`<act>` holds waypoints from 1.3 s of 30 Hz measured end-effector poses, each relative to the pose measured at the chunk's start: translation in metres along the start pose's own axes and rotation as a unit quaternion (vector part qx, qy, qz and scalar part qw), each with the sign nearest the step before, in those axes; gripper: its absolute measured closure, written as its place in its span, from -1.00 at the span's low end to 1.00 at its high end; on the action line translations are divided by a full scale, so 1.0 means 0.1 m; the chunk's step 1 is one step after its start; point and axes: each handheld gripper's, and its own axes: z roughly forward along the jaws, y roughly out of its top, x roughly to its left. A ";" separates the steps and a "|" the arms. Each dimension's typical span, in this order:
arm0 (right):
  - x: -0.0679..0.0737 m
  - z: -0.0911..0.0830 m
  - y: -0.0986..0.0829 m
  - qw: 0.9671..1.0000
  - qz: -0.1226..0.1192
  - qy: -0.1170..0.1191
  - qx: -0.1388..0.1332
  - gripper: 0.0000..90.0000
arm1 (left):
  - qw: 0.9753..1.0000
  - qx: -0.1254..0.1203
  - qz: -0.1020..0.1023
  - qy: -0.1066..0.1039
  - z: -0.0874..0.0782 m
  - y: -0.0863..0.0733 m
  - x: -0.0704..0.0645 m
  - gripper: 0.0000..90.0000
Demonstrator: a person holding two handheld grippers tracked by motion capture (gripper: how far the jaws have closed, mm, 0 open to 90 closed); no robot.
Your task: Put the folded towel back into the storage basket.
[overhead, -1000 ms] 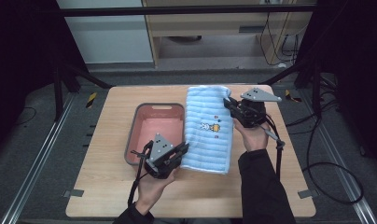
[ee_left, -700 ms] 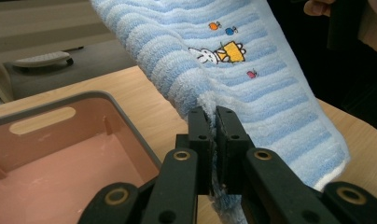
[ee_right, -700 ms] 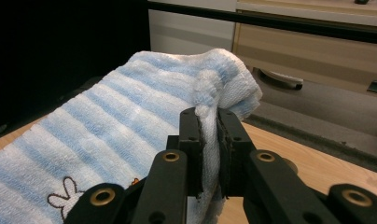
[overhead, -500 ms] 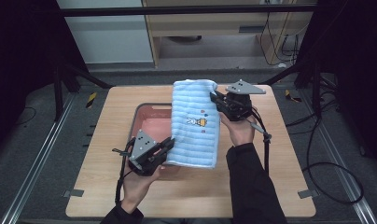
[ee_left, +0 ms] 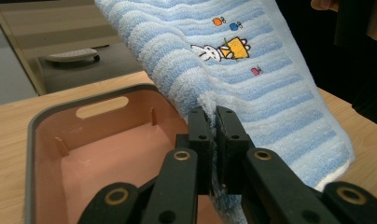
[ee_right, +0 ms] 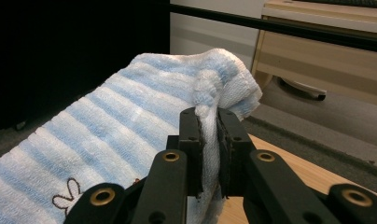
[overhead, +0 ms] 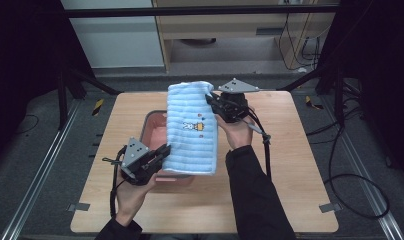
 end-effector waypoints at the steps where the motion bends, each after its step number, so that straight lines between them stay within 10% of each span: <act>1: 0.01 0.03 0.00 1.000 0.000 0.002 0.000 0.82 | 1.000 -0.001 -0.003 0.002 0.00 -0.01 0.02 0.90; 39: 0.34 0.87 -0.05 0.999 0.000 0.042 0.020 0.82 | 0.997 0.025 -0.040 0.064 -0.01 -0.23 0.62 0.90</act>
